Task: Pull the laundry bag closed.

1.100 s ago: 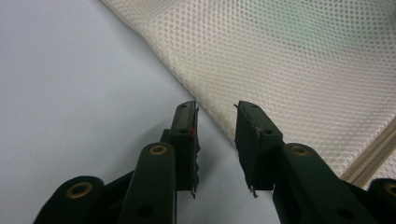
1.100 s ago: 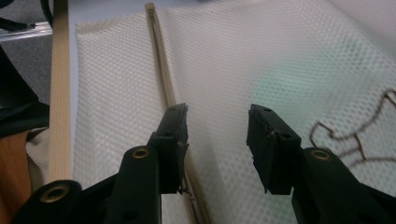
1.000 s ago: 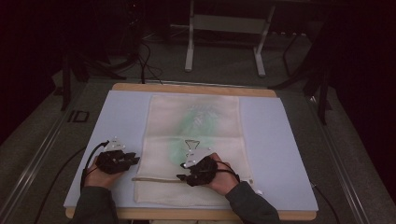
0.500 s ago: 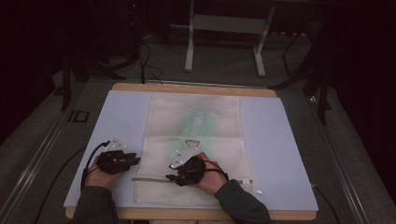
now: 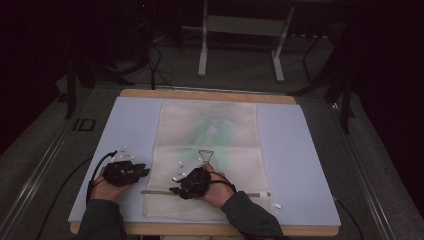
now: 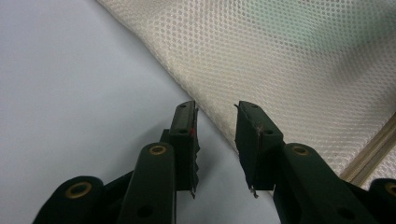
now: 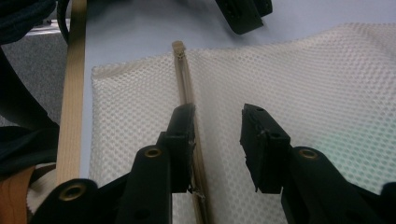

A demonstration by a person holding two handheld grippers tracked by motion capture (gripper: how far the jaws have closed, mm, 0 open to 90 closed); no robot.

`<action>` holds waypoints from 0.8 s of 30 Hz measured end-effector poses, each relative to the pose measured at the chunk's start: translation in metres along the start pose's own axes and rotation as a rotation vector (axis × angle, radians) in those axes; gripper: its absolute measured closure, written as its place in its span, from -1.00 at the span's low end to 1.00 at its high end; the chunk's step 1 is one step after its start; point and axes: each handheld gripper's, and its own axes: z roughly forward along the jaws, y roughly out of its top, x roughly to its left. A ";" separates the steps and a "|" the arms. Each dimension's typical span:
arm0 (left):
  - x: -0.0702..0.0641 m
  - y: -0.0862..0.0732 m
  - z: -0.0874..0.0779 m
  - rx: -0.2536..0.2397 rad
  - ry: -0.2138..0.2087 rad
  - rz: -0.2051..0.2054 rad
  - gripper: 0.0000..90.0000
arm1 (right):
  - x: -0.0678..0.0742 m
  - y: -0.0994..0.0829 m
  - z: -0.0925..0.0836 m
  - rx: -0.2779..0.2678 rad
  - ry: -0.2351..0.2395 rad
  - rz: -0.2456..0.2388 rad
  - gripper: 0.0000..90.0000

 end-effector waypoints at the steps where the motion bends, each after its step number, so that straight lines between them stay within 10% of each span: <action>1: 0.000 0.000 0.000 -0.001 0.000 -0.001 0.52 | 0.000 0.001 0.001 0.000 0.000 0.000 0.44; 24: 0.001 0.000 -0.001 -0.005 0.002 -0.001 0.51 | 0.011 0.024 0.034 0.016 0.036 -0.034 0.61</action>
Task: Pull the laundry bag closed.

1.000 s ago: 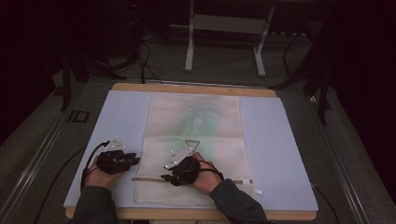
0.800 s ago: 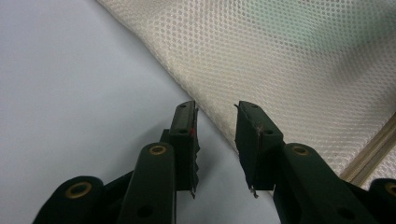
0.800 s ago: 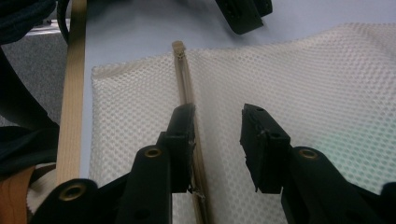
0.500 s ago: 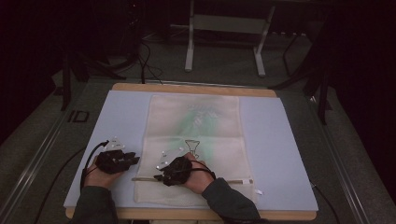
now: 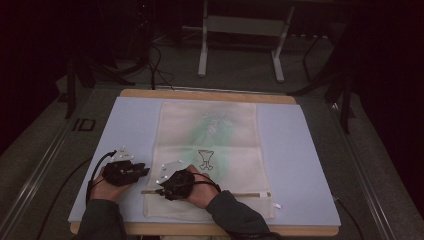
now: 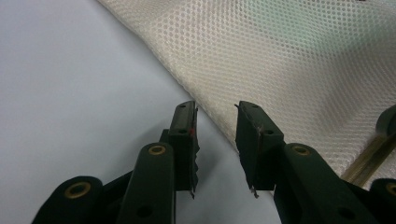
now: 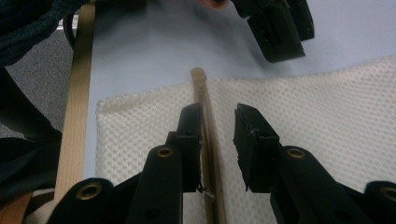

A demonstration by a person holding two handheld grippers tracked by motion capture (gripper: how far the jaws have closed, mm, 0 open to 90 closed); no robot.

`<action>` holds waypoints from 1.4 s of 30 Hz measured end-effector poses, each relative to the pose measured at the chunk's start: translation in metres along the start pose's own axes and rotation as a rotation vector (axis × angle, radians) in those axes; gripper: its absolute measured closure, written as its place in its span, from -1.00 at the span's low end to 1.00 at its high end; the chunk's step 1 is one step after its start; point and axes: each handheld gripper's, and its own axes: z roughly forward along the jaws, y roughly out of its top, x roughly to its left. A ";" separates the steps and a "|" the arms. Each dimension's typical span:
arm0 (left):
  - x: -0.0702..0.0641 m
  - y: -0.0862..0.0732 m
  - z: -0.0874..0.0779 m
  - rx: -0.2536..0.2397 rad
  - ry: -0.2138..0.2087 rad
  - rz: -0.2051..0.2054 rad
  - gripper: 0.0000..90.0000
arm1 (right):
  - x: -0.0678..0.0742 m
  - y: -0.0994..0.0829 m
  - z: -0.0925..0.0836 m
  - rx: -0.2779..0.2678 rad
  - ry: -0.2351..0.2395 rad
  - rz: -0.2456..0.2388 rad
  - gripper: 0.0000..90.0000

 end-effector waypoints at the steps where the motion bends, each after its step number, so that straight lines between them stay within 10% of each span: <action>1: 0.000 0.000 0.000 0.000 0.000 0.000 0.51 | 0.000 0.001 0.001 -0.001 0.002 0.002 0.62; 42: 0.003 -0.001 -0.002 -0.015 0.004 -0.025 0.48 | 0.006 0.036 0.063 0.074 0.024 -0.006 0.79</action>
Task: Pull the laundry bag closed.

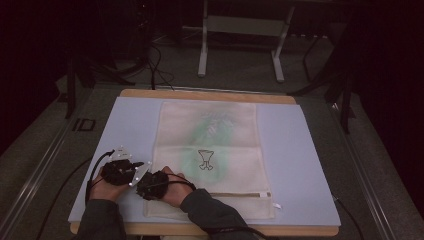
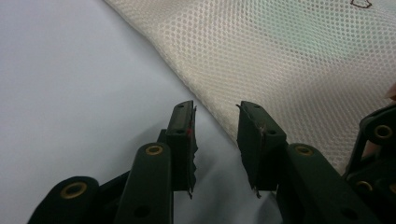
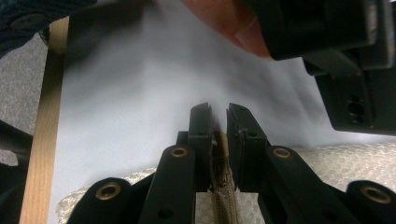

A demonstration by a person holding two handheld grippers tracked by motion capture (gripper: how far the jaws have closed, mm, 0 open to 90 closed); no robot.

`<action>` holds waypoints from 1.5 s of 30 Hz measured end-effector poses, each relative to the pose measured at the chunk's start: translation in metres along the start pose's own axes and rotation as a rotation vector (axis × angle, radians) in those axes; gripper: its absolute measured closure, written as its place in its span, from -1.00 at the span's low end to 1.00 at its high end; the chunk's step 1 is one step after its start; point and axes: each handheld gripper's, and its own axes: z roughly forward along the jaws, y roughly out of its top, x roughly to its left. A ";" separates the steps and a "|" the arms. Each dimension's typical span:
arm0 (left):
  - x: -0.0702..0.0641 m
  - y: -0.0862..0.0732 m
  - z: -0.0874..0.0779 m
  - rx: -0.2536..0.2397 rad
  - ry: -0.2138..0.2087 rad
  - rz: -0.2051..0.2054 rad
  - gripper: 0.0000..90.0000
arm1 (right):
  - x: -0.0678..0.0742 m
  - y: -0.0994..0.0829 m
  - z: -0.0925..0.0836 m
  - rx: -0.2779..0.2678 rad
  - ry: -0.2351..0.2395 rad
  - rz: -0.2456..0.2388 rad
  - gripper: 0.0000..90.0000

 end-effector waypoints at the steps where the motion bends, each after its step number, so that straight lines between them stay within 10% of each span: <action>1: 0.000 0.000 0.000 -0.001 0.001 0.000 0.48 | 0.000 0.000 -0.001 -0.011 0.004 0.005 0.79; 15: 0.000 0.000 0.000 0.003 0.003 -0.005 0.47 | -0.003 -0.012 -0.029 -0.089 0.023 0.027 0.79; 45: -0.004 0.000 0.000 0.008 -0.035 0.012 0.51 | -0.016 -0.042 -0.032 -0.049 0.079 0.078 0.61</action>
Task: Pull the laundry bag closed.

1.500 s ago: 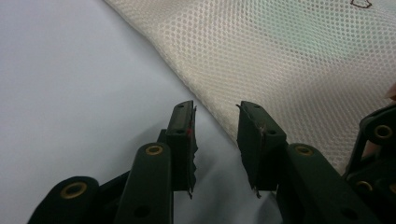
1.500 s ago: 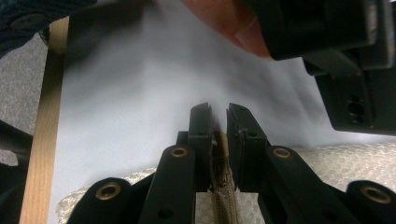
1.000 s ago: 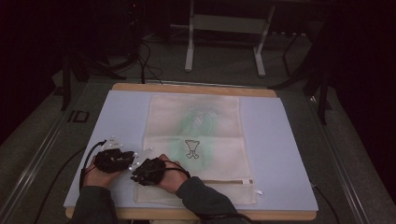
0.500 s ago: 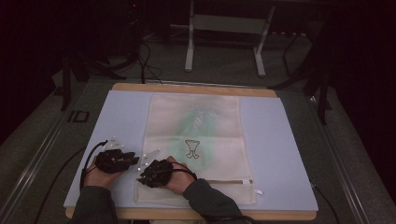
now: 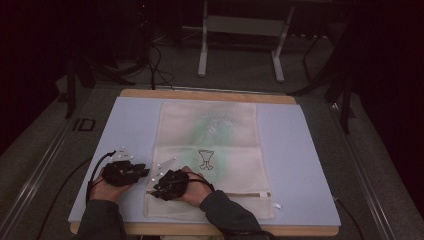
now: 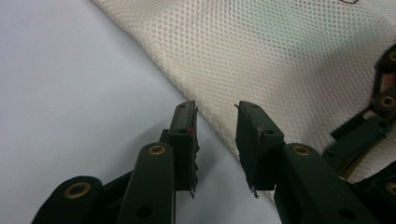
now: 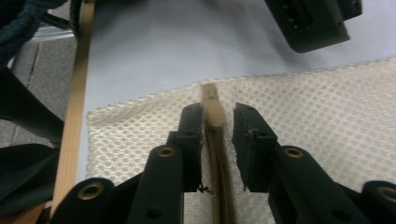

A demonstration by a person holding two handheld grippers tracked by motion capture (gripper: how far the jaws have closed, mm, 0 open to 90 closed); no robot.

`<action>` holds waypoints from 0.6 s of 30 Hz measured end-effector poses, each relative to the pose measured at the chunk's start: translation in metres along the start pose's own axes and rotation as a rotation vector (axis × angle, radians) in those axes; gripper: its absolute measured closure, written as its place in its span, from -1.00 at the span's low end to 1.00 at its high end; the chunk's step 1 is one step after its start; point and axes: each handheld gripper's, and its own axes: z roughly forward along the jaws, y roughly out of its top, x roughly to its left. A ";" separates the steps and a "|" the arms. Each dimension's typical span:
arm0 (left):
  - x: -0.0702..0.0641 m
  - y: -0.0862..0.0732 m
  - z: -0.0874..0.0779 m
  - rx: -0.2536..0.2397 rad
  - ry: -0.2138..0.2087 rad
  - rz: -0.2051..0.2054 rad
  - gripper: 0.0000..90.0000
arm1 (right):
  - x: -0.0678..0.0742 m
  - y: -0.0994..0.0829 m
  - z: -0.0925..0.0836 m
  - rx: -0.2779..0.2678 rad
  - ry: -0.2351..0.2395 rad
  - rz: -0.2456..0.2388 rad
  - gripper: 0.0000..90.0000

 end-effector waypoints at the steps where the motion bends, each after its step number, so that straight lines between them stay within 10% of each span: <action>1: 0.000 0.000 0.000 -0.001 -0.002 -0.001 0.52 | -0.001 0.001 0.001 -0.004 -0.001 -0.007 0.59; 18: -0.004 -0.002 0.002 0.040 -0.048 0.009 0.57 | 0.009 0.005 0.006 -0.012 -0.034 -0.053 0.82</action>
